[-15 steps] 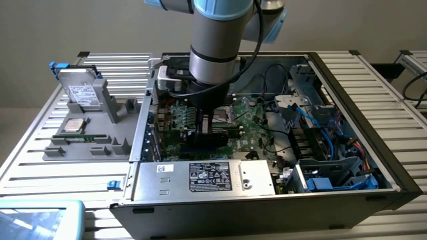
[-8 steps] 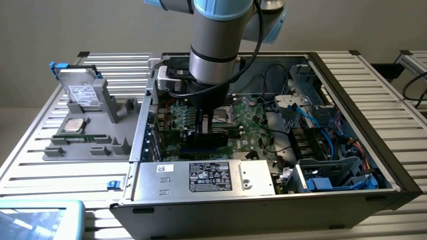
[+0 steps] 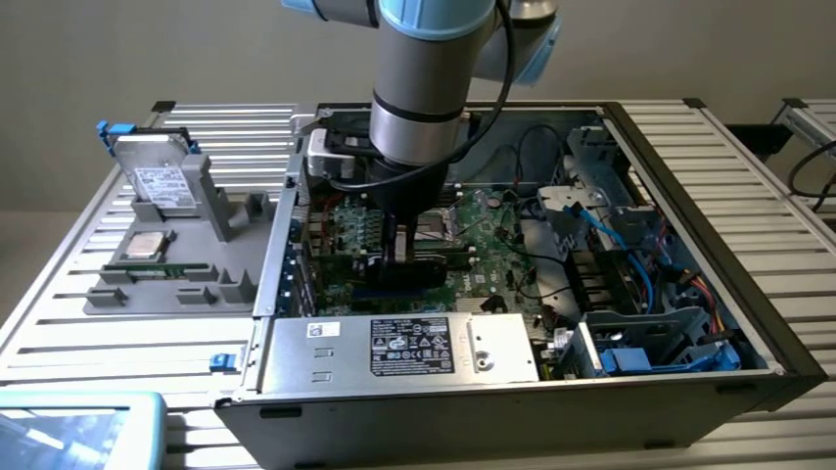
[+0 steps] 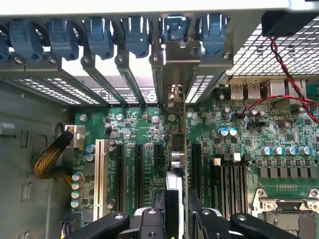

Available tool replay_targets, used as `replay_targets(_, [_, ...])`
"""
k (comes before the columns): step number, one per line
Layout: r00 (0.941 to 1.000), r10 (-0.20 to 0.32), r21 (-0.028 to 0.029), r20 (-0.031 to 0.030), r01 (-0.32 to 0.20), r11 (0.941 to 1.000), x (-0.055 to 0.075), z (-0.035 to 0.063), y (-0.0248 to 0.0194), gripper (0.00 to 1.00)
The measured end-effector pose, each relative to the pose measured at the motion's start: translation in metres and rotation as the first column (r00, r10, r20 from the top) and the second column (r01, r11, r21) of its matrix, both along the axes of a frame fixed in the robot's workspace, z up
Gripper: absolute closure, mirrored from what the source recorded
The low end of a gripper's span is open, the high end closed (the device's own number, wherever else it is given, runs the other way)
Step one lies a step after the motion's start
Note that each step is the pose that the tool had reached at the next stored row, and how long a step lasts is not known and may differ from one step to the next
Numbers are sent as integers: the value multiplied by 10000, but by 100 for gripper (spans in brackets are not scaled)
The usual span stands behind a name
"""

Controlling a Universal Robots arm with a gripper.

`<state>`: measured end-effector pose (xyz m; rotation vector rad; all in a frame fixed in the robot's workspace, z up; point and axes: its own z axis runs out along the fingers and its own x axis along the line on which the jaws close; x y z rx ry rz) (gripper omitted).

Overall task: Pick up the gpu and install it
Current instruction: 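Insert the gpu into the slot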

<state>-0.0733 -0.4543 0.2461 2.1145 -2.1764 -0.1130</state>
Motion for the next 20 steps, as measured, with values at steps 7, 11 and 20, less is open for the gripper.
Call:
replay_targets(7, [10000,0,-3,-3,0,10000,0,-14,0,71])
replay_targets(11, [10000,0,-1,-2,0,10000,0,-15,0,71])
replay_targets(20, [10000,20,-2,-3,-20,10000,0,-25,0,71])
